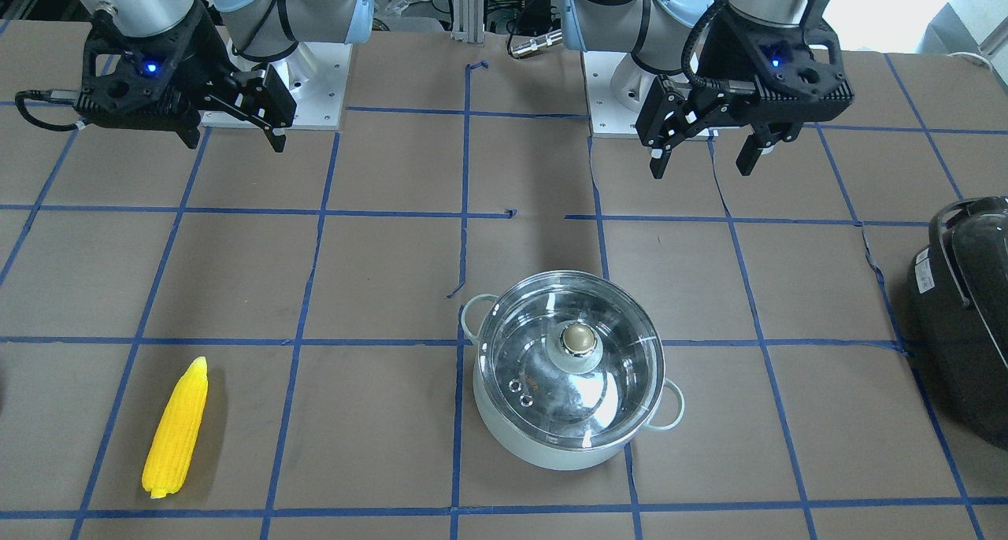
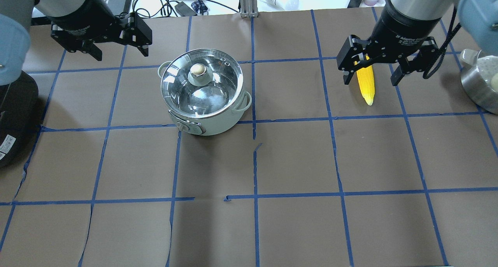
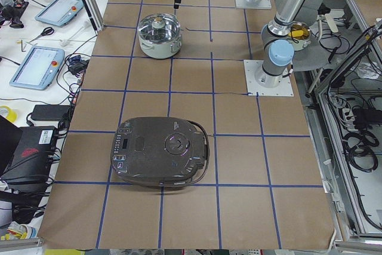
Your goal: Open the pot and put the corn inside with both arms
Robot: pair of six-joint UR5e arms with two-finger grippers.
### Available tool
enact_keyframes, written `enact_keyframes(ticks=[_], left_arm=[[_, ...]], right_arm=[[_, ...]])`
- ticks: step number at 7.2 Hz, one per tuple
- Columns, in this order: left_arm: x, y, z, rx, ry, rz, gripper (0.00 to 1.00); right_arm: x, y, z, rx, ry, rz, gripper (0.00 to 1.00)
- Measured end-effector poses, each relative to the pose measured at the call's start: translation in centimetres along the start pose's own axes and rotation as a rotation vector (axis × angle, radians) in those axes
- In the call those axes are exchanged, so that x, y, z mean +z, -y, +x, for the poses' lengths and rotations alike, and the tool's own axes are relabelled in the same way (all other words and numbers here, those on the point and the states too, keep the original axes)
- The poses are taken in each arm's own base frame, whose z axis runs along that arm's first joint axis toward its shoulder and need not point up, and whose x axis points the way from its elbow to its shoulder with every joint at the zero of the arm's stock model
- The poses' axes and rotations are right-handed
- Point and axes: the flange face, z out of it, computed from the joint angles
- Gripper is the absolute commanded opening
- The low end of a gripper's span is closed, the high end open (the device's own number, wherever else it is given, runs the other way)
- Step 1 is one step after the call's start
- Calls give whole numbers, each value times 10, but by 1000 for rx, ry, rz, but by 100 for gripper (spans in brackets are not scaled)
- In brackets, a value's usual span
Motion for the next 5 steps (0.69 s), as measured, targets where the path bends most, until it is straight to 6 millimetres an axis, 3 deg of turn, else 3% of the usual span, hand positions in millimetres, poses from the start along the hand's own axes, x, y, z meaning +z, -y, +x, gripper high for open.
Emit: enact_keyframes(ticks=[5], left_arm=[[4, -9, 0, -5, 0, -92, 100]], right_arm=[[2, 1, 1, -1, -2, 1, 100]])
